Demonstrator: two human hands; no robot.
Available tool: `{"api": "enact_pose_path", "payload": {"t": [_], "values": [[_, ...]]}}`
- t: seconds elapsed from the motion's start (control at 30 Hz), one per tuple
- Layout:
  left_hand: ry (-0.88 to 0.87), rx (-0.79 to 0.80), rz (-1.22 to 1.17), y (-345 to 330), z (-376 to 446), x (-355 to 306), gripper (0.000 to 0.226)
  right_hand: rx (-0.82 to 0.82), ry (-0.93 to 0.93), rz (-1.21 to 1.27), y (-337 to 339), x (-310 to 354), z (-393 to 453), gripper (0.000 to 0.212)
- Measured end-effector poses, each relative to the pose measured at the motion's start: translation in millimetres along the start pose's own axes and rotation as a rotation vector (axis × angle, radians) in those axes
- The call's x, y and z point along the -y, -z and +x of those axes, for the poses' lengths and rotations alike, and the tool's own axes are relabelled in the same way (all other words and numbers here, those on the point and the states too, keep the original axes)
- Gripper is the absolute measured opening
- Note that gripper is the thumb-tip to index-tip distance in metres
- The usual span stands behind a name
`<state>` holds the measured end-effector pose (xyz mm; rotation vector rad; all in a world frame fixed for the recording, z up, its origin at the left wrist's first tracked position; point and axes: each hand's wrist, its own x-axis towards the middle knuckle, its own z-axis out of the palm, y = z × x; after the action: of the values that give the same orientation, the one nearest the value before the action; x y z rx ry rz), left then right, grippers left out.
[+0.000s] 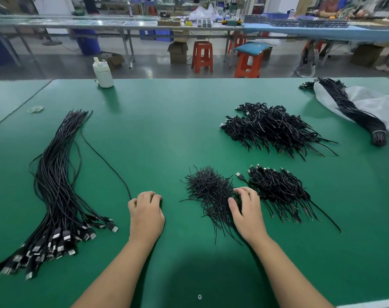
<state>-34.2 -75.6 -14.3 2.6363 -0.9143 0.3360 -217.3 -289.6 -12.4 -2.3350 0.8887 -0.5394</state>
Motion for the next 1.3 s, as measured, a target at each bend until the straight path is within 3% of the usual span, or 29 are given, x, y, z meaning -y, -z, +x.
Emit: {"api": "enact_pose_path", "payload": {"t": [0.17,0.27,0.37,0.5,0.6,0.7,0.77,0.83,0.93,1.0,1.07,1.13,1.2,1.3], "values": [[0.055,0.102,0.05,9,4,-4,0.033,0.024,-0.031,0.11,0,-1,-1,0.047],[0.299,0.171,0.146,26,16,6,0.041,0.074,-0.068,0.181,4,-1,1,0.048],[0.466,0.328,0.097,40,26,22,0.041,0.117,-0.083,0.197,8,-2,2,0.053],[0.411,0.488,0.112,51,37,31,0.03,0.153,-0.093,0.226,12,2,2,0.053],[0.463,0.548,-0.269,56,42,25,0.011,0.089,-0.112,0.253,18,9,5,0.048],[0.494,0.58,-0.803,67,40,5,0.018,-0.041,-0.007,0.224,21,26,4,0.035],[0.426,0.609,-1.043,77,38,-9,0.024,-0.054,0.11,0.226,22,43,2,0.031],[0.283,0.607,-1.108,86,37,-23,0.026,0.066,0.139,0.324,20,60,0,0.033],[0.137,0.488,-1.116,94,38,-41,0.019,0.462,-0.159,0.824,21,79,-2,0.027],[0.105,0.38,-1.008,95,40,-48,0.013,0.613,-0.316,1.139,24,86,-3,0.028],[0.052,0.269,-0.77,96,41,-50,0.006,0.587,-0.346,1.275,27,91,-2,0.026],[-0.05,0.207,-0.55,96,38,-49,0.007,0.526,-0.32,1.309,31,96,1,0.017],[-0.245,0.251,-0.304,95,32,-48,0.016,0.507,-0.289,1.266,35,99,4,0.008],[-0.493,0.329,-0.018,92,23,-53,0.028,0.491,-0.259,1.163,38,102,6,0.015]]}}
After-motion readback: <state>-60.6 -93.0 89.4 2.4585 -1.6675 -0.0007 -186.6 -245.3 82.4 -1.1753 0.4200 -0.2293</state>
